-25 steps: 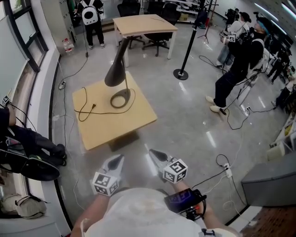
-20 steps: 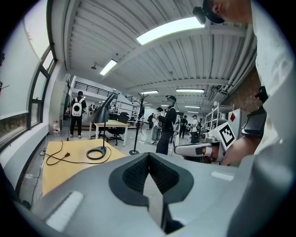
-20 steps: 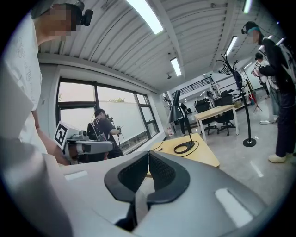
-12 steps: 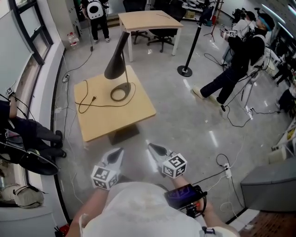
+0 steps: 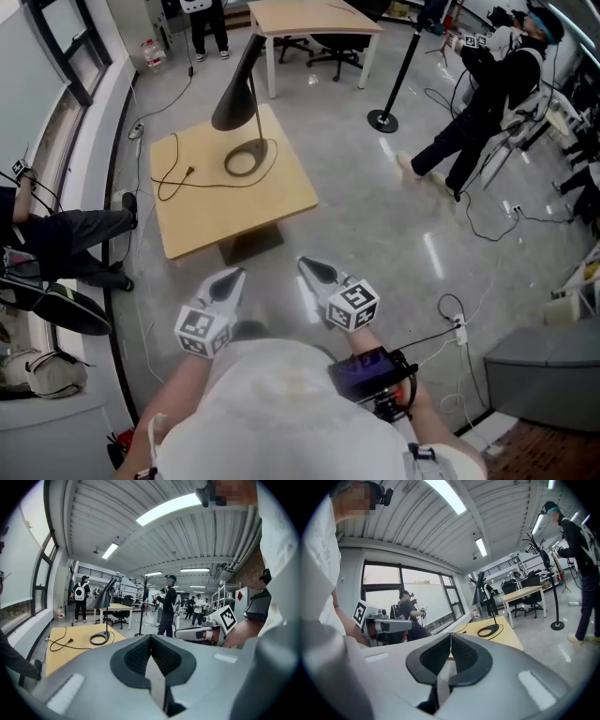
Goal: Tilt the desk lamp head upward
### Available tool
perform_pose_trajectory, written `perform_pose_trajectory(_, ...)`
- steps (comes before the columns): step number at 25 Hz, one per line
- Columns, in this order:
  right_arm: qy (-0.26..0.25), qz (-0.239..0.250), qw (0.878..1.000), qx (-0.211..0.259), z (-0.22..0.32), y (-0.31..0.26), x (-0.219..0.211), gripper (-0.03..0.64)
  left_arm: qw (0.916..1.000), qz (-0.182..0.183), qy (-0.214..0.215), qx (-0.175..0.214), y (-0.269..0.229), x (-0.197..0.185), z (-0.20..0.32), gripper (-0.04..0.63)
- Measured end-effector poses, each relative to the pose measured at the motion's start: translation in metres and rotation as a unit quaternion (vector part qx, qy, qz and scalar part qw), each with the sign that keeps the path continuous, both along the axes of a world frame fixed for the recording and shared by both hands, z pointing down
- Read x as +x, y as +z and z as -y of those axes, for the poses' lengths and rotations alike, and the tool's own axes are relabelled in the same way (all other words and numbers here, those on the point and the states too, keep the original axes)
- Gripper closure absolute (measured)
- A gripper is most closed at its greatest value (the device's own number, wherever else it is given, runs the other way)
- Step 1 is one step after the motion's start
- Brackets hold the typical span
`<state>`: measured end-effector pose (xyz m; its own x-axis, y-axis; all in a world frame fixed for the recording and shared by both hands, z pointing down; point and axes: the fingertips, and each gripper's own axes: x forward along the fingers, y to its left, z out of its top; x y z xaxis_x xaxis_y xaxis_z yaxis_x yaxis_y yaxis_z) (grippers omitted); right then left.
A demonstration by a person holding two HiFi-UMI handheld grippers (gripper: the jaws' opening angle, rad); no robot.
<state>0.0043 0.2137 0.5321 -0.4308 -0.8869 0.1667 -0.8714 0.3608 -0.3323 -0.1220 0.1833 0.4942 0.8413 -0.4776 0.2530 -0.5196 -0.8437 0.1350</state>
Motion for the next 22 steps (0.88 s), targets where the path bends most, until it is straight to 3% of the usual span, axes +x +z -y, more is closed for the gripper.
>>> perform_pose_trajectory(5,-0.01,-0.006,1.0,0.012,0.03,-0.008,0.001,0.6,0.9999,0.0,-0.002,0.011,-0.004,0.005,0.027,0.594)
perform_pose_trajectory(14,0.01,-0.016,1.0,-0.008,0.081,-0.004,0.035,0.6,0.9997,-0.011,0.023,0.005,0.0,0.045,0.084,0.594)
perform_pose_trajectory(22,0.012,-0.022,1.0,-0.014,0.127,-0.002,0.041,0.601,0.9997,-0.015,0.019,-0.004,0.008,0.049,0.13,0.594)
